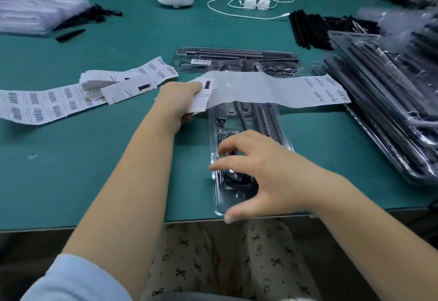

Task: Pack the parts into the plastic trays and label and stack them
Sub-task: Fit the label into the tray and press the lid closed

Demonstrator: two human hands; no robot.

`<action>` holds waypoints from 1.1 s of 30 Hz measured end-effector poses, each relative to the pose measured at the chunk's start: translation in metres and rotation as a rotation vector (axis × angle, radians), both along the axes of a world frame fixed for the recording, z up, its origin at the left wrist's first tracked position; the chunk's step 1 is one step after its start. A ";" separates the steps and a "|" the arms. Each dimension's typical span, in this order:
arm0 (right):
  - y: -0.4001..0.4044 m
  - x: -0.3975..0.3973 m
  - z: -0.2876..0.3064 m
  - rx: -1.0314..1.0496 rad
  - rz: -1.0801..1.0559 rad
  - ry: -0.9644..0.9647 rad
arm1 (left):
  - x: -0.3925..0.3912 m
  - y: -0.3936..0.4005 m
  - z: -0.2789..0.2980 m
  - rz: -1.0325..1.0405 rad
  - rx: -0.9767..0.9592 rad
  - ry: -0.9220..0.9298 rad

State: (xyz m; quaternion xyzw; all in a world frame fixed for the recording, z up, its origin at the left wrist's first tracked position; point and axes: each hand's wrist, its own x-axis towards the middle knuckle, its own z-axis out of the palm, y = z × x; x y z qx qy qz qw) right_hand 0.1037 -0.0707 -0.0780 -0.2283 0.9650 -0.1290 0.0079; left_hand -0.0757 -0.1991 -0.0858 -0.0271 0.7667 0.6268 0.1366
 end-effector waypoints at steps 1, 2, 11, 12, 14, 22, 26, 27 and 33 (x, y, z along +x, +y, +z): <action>0.000 0.003 -0.003 0.042 0.002 0.015 | 0.001 -0.001 0.001 0.000 -0.023 0.003; 0.001 0.005 -0.006 0.064 -0.002 0.024 | 0.002 -0.002 0.002 -0.002 -0.050 0.008; 0.003 0.004 -0.017 -0.048 -0.024 0.186 | 0.036 -0.049 0.001 -0.281 -0.127 0.016; 0.002 0.004 -0.017 -0.007 -0.029 0.197 | 0.040 -0.054 -0.002 -0.313 -0.083 0.007; -0.001 0.007 -0.017 0.102 -0.048 0.148 | 0.045 -0.060 -0.008 -0.307 0.091 -0.051; -0.022 0.032 -0.030 0.344 0.022 0.248 | 0.044 -0.062 -0.012 -0.121 0.402 -0.102; -0.023 0.037 -0.034 0.139 0.030 0.418 | 0.044 -0.062 -0.009 -0.113 0.479 -0.100; -0.023 0.036 -0.030 0.015 0.005 0.432 | 0.044 -0.061 -0.008 -0.122 0.489 -0.101; -0.035 0.003 0.000 -1.008 -0.312 0.769 | 0.047 -0.059 -0.006 -0.228 0.502 -0.084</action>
